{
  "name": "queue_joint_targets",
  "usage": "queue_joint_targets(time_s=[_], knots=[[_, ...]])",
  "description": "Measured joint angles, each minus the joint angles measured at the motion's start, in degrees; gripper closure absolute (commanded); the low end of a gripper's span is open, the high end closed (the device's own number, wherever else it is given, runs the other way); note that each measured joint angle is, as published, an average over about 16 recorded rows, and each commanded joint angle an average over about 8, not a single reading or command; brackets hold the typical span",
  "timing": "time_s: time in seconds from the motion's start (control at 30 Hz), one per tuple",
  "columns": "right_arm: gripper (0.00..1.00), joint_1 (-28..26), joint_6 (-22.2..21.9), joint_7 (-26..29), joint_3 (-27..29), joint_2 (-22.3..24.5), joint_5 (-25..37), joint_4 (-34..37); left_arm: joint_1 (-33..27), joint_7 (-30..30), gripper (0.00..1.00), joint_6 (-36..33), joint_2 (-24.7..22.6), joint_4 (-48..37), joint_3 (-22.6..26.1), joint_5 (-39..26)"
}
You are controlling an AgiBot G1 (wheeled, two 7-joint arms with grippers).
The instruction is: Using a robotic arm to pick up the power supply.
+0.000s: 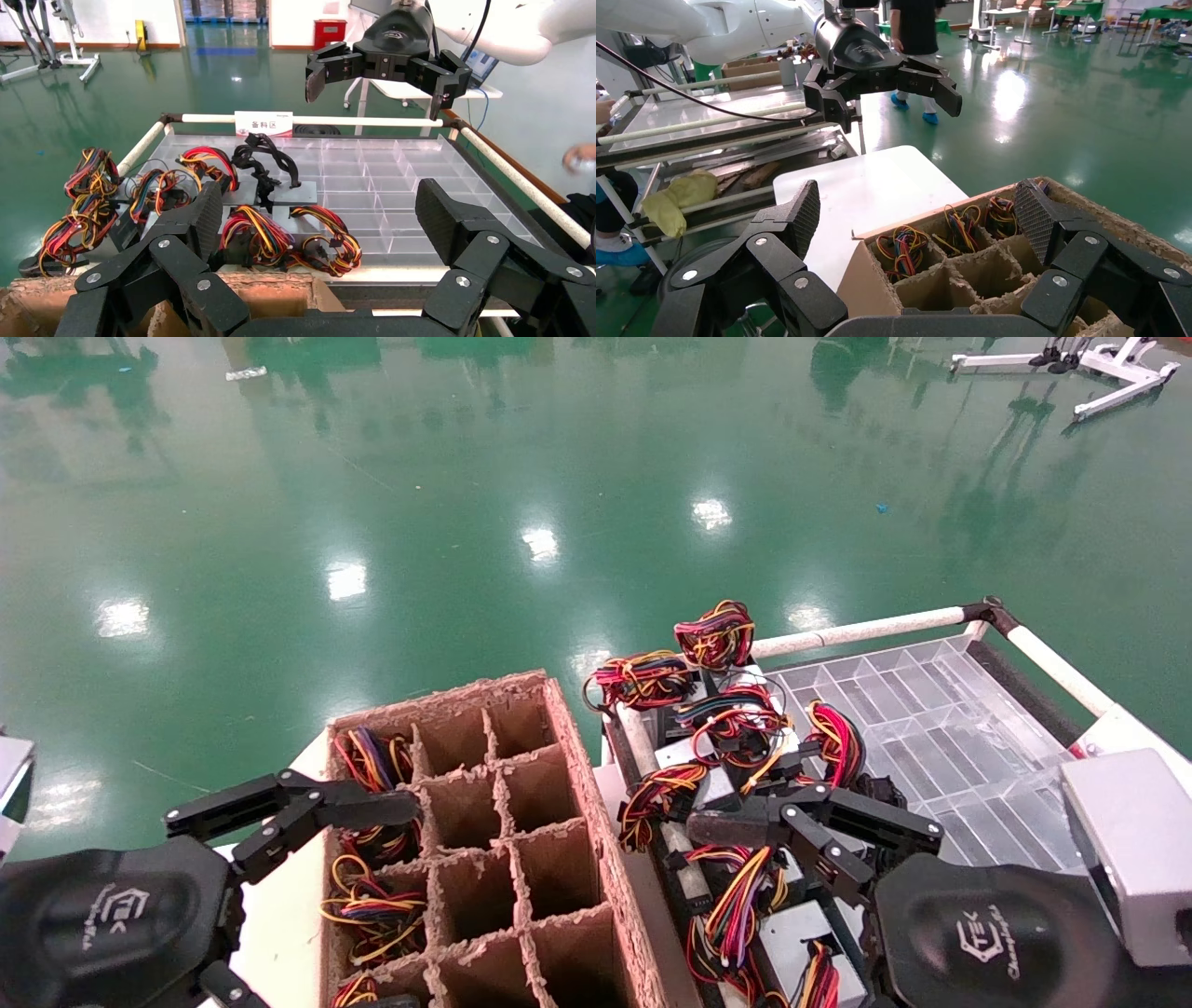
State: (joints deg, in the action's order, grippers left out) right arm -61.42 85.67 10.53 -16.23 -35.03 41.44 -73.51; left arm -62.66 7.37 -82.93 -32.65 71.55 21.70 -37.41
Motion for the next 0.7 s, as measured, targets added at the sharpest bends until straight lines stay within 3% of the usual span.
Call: queue_joint_targets(time_s=[0.7], knots=[[0.0,0.0,0.0,0.0,0.0,0.0,0.0,0.0,0.0,0.0,1.0,0.0,0.0,0.0,0.0,0.0]])
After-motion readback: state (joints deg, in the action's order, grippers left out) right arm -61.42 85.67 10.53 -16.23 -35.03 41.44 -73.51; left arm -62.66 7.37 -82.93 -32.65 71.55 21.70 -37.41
